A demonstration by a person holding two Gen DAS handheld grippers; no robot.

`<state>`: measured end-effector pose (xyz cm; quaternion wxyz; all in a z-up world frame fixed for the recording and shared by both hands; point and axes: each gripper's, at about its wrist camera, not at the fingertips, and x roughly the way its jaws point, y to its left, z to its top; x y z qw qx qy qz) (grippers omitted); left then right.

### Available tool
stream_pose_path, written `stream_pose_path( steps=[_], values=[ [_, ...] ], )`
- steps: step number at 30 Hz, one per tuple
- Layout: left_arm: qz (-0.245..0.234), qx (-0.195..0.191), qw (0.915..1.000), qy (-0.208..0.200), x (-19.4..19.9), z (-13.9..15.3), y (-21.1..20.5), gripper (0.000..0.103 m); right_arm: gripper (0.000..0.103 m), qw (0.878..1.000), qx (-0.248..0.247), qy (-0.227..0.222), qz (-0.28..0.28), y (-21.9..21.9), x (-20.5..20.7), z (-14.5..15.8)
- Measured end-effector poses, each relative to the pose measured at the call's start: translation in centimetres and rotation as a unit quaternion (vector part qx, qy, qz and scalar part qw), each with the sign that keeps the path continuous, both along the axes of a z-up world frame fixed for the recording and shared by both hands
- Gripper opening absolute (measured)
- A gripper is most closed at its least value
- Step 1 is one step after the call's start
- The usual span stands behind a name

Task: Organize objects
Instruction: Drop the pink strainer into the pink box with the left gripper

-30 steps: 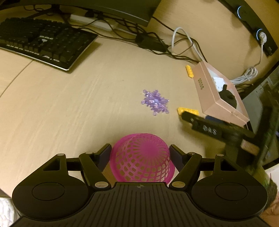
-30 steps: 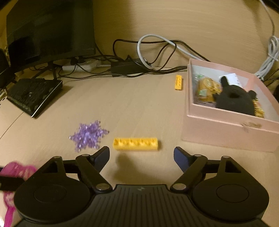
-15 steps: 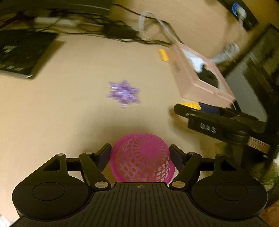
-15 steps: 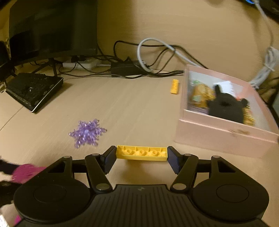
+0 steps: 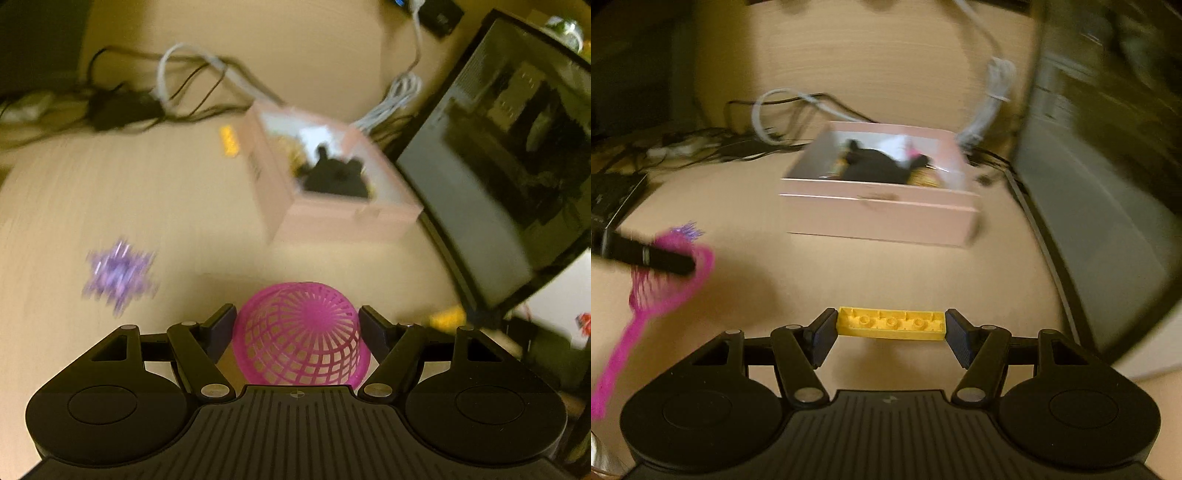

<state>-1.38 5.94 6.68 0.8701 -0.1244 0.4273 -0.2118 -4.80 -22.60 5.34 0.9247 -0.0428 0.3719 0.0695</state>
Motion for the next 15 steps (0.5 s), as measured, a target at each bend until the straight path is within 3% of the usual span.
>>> stream_pose_path(
  steps=[3, 10, 15],
  values=[
    [-0.003, -0.011, 0.9998, -0.019, 2.7, 2.0, -0.6, 0.077, 0.063, 1.0, 0.016, -0.006, -0.024, -1.6, -0.5, 0.3],
    [-0.012, -0.014, 0.993, -0.117, 10.0, 8.6, -3.3, 0.077, 0.063, 0.997, 0.043, -0.038, -0.049, -3.8, -1.8, 1.8],
    [-0.006, -0.016, 0.9894, -0.144, 14.8, 9.3, -5.5, 0.078, 0.063, 0.995, 0.059, -0.043, -0.066, -4.7, -1.9, 2.0]
  ],
)
